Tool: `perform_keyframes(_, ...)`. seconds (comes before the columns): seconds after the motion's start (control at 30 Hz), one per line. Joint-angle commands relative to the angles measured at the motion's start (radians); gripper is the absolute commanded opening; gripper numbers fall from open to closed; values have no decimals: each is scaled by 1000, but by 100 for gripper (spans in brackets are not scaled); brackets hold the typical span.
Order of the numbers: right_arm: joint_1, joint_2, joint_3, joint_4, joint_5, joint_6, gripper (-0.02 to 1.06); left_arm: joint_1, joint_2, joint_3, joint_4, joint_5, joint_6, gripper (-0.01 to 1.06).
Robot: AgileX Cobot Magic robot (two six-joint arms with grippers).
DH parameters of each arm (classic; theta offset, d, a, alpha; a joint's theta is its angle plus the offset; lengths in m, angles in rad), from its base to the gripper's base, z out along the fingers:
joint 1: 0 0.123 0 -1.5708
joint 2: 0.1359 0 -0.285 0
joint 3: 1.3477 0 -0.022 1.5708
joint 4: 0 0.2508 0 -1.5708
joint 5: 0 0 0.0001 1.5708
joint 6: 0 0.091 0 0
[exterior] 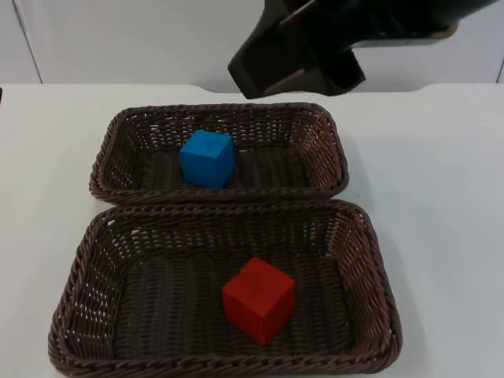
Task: Pick up one cube with the left hand and place it into the upper basket. Pick up one cube with the right hand and place it into the lower basket.
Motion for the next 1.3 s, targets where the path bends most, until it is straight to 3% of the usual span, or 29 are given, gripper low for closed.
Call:
perform_keyframes(0.0,6,-22,1,4,-3,-6,78,3,-6,6,0,-5,-4,105)
perform_keyframes(0.63,6,-110,20,3,29,-6,78,3,-7,6,-19,4,-4,105)
perform_keyframes(1.07,6,-292,224,-4,-58,-6,78,3,-232,6,-56,110,0,105)
perform_keyframes(1.27,6,-431,343,-4,-84,-6,78,3,-384,6,-56,219,0,105)
